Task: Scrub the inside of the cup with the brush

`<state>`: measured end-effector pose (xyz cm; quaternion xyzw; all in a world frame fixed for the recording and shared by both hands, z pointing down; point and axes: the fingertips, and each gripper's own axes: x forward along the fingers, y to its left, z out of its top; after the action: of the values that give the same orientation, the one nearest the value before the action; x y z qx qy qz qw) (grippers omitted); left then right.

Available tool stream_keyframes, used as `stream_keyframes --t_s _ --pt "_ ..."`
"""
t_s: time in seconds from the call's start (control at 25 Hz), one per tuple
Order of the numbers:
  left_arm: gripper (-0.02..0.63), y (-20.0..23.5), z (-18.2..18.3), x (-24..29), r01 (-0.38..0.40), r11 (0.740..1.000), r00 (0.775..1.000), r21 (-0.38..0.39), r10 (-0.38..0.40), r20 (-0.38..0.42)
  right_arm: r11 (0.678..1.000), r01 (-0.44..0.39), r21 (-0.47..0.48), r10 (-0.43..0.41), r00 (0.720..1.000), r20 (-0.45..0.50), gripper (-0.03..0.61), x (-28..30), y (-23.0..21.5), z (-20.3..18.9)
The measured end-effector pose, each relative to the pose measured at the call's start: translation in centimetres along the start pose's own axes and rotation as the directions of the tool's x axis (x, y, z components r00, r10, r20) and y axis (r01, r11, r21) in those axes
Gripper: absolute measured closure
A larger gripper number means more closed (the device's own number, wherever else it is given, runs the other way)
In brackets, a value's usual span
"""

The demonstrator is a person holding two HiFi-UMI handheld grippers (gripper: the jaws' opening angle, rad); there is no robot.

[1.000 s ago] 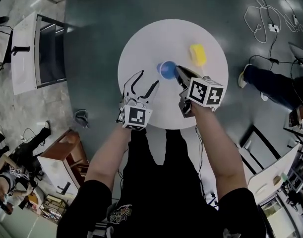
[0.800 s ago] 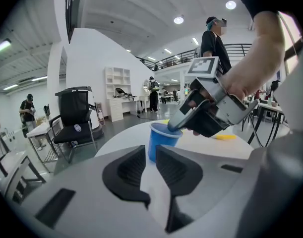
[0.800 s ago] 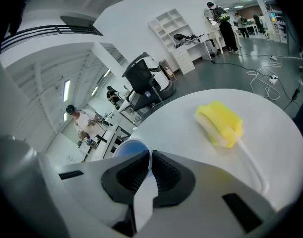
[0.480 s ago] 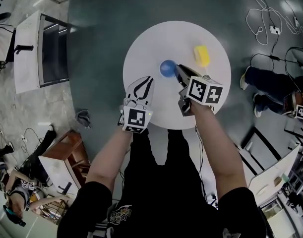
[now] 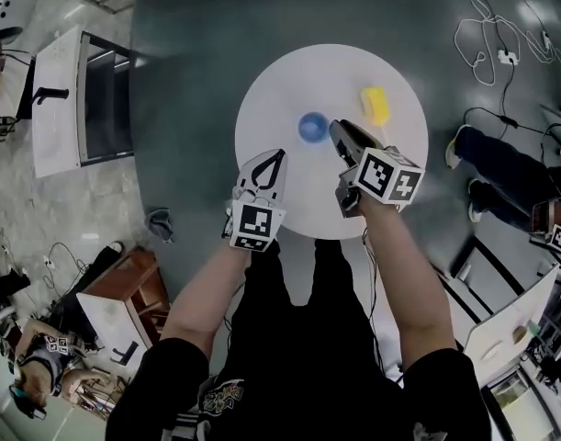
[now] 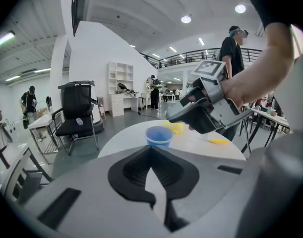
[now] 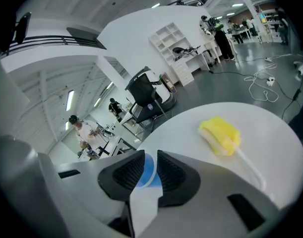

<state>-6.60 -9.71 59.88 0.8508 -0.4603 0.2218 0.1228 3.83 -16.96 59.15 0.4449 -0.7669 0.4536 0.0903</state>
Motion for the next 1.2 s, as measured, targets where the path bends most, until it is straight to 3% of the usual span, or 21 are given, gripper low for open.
stream_keyframes --t_s 0.2,0.48,0.8,1.2 --pt "0.607 -0.6 1.3 -1.4 0.022 0.999 1.0 -0.05 -0.023 -0.02 0.995 0.024 -0.101 -0.017 0.998 0.066 0.549 -3.3 1.3 0.7" --pt "0.607 -1.2 4.1 -4.1 0.08 0.995 0.995 -0.067 -0.084 -0.052 0.974 0.036 -0.223 -0.006 0.991 0.135 0.555 -7.9 4.7 0.9" --pt "0.607 -3.0 7.2 -8.4 0.161 0.978 0.981 -0.134 -0.173 -0.086 0.968 0.083 -0.237 -0.031 0.976 0.216 0.555 -14.0 8.6 0.3" --pt "0.607 -3.7 10.1 -12.8 0.251 0.956 0.964 -0.15 -0.26 -0.044 0.962 0.127 -0.241 -0.059 0.961 0.27 0.555 -18.4 13.3 -2.2"
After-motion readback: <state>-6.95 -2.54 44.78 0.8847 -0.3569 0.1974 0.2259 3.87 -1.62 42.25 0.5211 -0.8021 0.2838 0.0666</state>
